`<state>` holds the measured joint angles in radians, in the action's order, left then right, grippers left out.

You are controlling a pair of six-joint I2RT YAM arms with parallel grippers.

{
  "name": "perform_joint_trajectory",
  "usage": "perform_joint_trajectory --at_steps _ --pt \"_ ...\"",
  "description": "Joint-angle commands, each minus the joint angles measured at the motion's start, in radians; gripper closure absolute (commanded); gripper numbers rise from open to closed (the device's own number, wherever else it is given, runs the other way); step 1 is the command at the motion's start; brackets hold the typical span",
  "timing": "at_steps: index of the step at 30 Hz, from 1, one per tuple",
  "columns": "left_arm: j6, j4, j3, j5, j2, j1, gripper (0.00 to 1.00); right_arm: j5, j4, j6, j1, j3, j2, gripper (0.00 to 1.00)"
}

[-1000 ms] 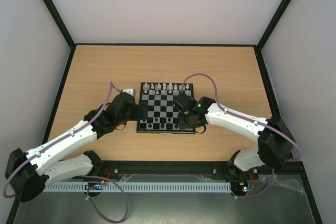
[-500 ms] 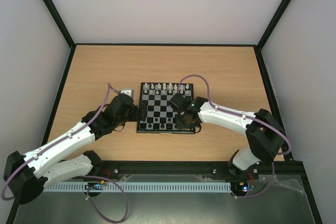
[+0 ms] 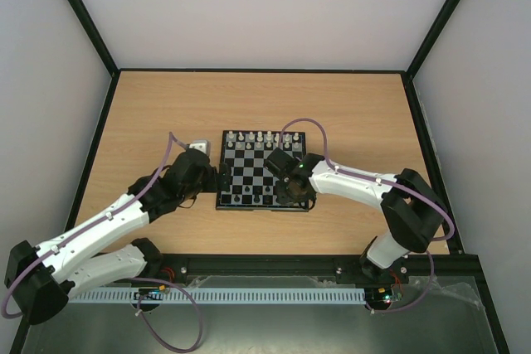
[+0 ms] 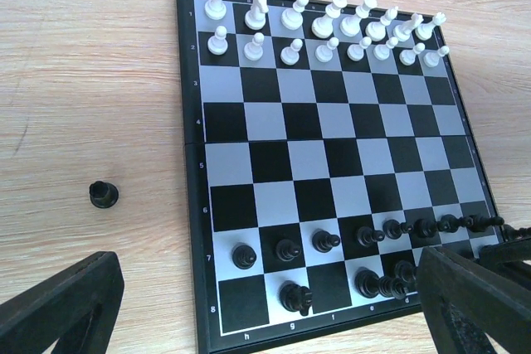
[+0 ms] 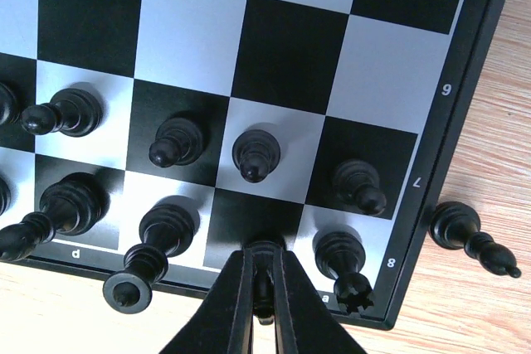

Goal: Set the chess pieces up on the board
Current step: Place the chess piece on the chessboard.

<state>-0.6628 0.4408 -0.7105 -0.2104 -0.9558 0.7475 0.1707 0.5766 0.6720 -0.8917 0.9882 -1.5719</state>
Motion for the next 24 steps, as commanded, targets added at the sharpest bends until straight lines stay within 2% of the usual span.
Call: perform_joint_trajectory --at_steps 1,24 --pt "-0.008 0.016 0.012 -0.011 0.019 -0.005 0.01 0.018 0.019 -0.009 -0.004 0.015 -0.013 0.96" --pt "-0.014 0.009 0.02 -0.007 0.017 -0.005 0.0 0.004 0.042 -0.014 -0.007 0.029 0.026 0.81"
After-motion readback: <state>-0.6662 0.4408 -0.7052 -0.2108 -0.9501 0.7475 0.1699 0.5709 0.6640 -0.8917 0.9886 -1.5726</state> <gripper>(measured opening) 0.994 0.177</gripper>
